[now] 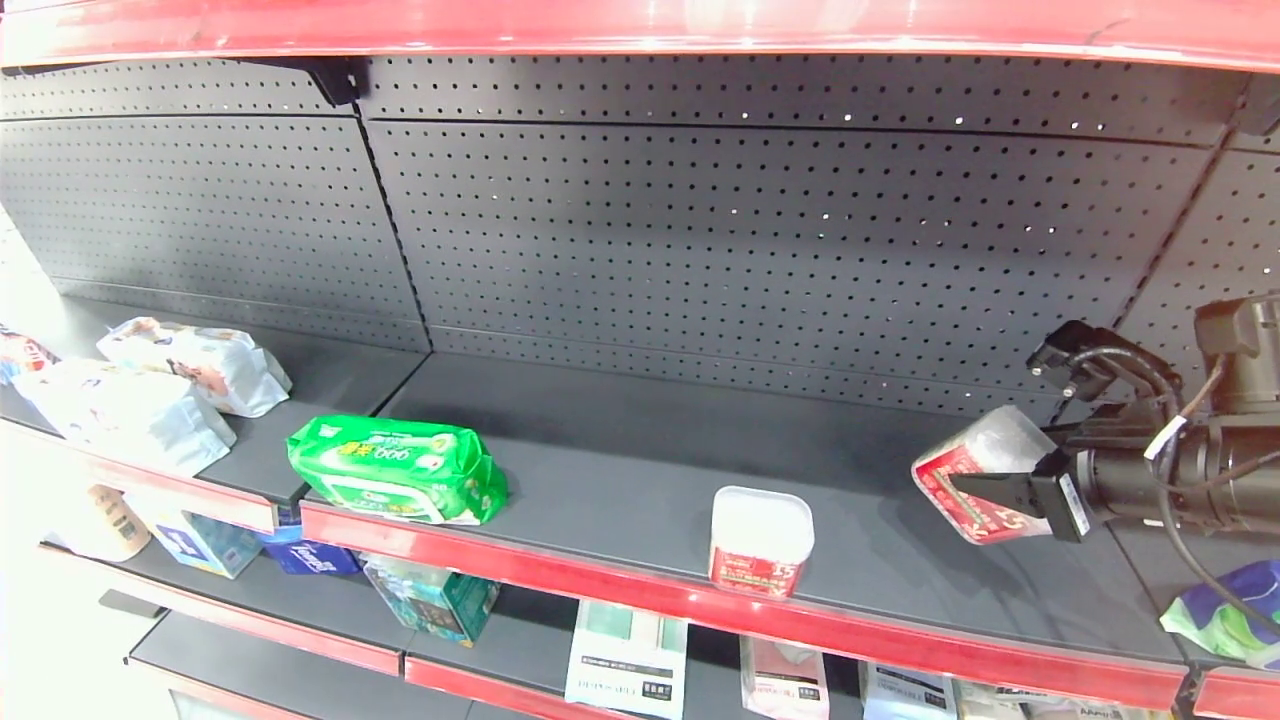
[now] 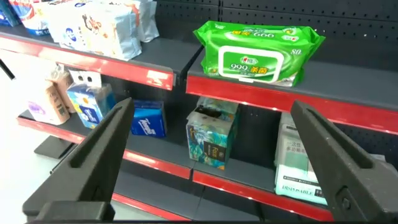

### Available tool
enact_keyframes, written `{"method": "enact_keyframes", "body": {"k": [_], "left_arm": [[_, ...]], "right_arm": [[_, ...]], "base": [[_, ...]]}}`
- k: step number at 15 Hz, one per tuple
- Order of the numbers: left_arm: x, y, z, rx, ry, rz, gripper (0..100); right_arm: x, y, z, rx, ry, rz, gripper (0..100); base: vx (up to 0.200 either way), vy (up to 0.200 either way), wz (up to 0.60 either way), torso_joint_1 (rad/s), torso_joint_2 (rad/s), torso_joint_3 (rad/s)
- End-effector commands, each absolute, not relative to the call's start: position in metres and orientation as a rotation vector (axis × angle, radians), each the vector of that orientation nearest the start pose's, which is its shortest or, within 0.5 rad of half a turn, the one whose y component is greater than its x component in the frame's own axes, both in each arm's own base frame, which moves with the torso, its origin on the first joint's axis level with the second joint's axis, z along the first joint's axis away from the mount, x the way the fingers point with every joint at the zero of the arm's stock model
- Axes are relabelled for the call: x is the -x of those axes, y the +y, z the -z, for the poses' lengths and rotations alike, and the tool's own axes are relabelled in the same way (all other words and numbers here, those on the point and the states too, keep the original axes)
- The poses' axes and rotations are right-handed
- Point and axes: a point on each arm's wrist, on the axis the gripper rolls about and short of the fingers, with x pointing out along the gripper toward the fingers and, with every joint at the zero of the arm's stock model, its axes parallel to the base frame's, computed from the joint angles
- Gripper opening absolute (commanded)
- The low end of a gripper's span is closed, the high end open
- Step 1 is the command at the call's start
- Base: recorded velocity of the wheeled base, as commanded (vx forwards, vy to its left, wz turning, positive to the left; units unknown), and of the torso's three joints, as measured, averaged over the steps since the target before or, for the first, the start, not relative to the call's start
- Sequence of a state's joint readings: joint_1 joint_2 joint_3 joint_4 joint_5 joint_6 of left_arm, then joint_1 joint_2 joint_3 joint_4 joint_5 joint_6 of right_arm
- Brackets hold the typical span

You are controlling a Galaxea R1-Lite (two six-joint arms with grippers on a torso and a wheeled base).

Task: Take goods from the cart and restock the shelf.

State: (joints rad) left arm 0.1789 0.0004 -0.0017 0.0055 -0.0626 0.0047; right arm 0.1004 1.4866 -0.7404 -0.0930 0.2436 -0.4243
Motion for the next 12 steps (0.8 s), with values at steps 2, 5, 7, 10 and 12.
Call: {"method": "enact_keyframes", "body": {"k": [2,5,7,10,12], "left_arm": [[0.022,-0.005,-0.075,-0.004,0.005,-0.117,100],[0.022,-0.005,-0.075,-0.004,0.003,-0.115,100],[0.022,-0.005,-0.075,-0.004,0.003,-0.117,100],[0.022,-0.005,-0.075,-0.004,0.003,-0.115,100],[0.022,-0.005,-0.075,-0.004,0.005,-0.115,100]], "right_arm": [[-0.236,0.030,-0.173,0.343,0.571,-0.504,0],[-0.257,0.031,-0.173,0.371,0.564,-0.517,0],[-0.271,0.032,-0.167,0.397,0.563,-0.572,0],[-0.283,0.036,-0.156,0.419,0.590,-0.596,0],[-0.300,0.037,-0.144,0.450,0.612,-0.616,0]], "base": [[0.000,0.000,0.00,0.000,0.00,0.000],[0.000,0.000,0.00,0.000,0.00,0.000],[0.000,0.000,0.00,0.000,0.00,0.000],[0.000,0.000,0.00,0.000,0.00,0.000],[0.000,0.000,0.00,0.000,0.00,0.000]]}}
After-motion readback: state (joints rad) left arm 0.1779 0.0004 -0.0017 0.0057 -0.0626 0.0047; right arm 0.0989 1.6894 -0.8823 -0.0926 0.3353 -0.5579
